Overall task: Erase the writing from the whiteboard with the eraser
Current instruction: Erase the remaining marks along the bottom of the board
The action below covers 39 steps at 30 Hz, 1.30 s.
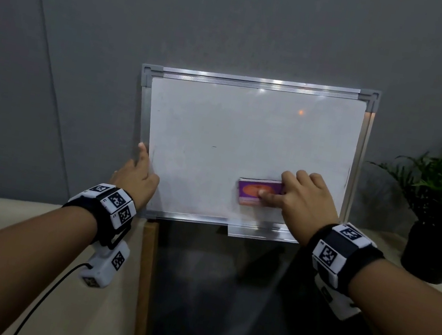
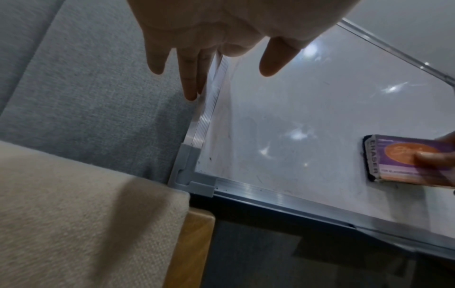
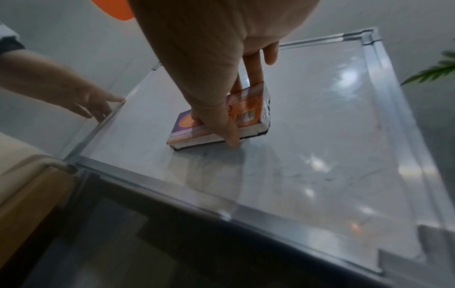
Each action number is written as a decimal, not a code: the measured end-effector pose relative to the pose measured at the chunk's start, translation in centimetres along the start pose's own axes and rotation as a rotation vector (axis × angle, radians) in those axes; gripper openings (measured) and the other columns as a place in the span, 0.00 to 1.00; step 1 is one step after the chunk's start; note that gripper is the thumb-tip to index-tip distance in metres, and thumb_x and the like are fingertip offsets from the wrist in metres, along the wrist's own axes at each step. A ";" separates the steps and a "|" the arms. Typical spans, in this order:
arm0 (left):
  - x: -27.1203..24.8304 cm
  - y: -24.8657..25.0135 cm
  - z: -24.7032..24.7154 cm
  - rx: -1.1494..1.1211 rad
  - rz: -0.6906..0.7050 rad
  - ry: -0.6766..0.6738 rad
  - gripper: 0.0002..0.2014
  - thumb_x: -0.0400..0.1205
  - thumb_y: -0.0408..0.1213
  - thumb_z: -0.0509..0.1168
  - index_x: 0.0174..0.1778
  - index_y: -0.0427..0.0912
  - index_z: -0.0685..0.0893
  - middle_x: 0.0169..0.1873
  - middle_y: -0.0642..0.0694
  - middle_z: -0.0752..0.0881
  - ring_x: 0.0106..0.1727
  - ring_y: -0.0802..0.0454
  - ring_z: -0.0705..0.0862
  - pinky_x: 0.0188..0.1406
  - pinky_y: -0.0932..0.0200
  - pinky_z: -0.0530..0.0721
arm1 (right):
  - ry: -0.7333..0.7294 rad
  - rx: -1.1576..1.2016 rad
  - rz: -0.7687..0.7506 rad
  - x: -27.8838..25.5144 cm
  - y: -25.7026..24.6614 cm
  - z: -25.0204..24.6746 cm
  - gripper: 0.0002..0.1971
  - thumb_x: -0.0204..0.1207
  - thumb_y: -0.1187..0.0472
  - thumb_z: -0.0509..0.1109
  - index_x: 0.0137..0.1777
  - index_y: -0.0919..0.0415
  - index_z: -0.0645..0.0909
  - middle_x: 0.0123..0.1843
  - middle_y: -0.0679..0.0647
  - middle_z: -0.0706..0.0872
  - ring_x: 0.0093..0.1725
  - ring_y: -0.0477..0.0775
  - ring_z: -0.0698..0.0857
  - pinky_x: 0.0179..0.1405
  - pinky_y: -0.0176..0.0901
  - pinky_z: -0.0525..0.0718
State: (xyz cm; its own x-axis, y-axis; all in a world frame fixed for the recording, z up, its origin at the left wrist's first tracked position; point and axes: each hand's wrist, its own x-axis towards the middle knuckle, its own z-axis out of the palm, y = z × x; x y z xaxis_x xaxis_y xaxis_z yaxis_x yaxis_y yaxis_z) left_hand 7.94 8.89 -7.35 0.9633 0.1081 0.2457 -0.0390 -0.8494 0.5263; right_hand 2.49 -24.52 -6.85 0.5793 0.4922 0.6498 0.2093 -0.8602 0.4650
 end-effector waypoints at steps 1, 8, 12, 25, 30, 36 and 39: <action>-0.1 0.2 -0.1 -0.002 -0.005 -0.003 0.35 0.87 0.46 0.49 0.82 0.53 0.32 0.78 0.30 0.62 0.75 0.30 0.66 0.75 0.40 0.66 | -0.015 0.006 -0.017 0.0 -0.5 0.2 0.19 0.72 0.61 0.71 0.56 0.35 0.86 0.40 0.54 0.73 0.38 0.60 0.74 0.42 0.53 0.68; -0.4 0.3 -0.3 -0.013 -0.008 -0.008 0.34 0.87 0.46 0.48 0.82 0.53 0.32 0.78 0.30 0.61 0.76 0.31 0.65 0.76 0.40 0.65 | -0.107 -0.036 -0.071 -2.1 0.8 -0.2 0.12 0.68 0.54 0.74 0.50 0.37 0.88 0.39 0.55 0.76 0.38 0.62 0.76 0.41 0.53 0.72; -0.2 0.2 -0.1 -0.015 0.001 0.000 0.35 0.87 0.44 0.49 0.83 0.52 0.33 0.79 0.30 0.62 0.76 0.31 0.65 0.76 0.40 0.64 | -0.036 -0.053 0.029 -0.7 1.9 -1.3 0.16 0.73 0.60 0.69 0.53 0.37 0.87 0.39 0.56 0.74 0.38 0.62 0.74 0.40 0.53 0.69; 0.5 -0.5 0.0 -0.015 0.012 -0.004 0.35 0.86 0.46 0.49 0.83 0.54 0.33 0.79 0.32 0.61 0.77 0.31 0.63 0.77 0.39 0.63 | -0.465 -0.268 -0.106 0.1 4.3 -4.0 0.16 0.77 0.50 0.57 0.54 0.41 0.87 0.47 0.53 0.77 0.46 0.59 0.76 0.46 0.52 0.67; 0.5 -0.5 0.0 -0.026 0.006 -0.011 0.34 0.87 0.48 0.48 0.82 0.55 0.33 0.80 0.32 0.61 0.78 0.31 0.62 0.78 0.39 0.62 | -0.452 -0.248 -0.131 1.2 3.1 -3.5 0.30 0.76 0.49 0.39 0.59 0.36 0.83 0.49 0.52 0.76 0.47 0.59 0.75 0.47 0.52 0.68; 0.5 -0.4 -0.1 -0.033 -0.006 -0.014 0.34 0.87 0.48 0.48 0.82 0.55 0.33 0.80 0.33 0.60 0.79 0.30 0.61 0.78 0.38 0.60 | -0.462 -0.282 -0.269 -0.2 3.7 -2.5 0.11 0.80 0.47 0.62 0.56 0.35 0.84 0.50 0.50 0.76 0.48 0.57 0.74 0.48 0.50 0.66; 0.4 -0.5 -0.1 -0.029 -0.005 -0.016 0.34 0.87 0.48 0.48 0.83 0.55 0.33 0.80 0.33 0.60 0.79 0.30 0.61 0.79 0.38 0.60 | -0.410 -0.276 -0.167 0.0 4.8 -4.2 0.17 0.78 0.51 0.57 0.60 0.36 0.83 0.50 0.52 0.77 0.48 0.58 0.75 0.48 0.52 0.68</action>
State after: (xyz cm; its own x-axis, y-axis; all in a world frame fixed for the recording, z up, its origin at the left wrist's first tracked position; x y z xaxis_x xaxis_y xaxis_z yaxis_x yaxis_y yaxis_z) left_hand 8.29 9.38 -7.39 0.9677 0.1036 0.2297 -0.0415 -0.8335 0.5510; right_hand 0.14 -28.11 -2.07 0.8284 0.4795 0.2896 0.1417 -0.6796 0.7198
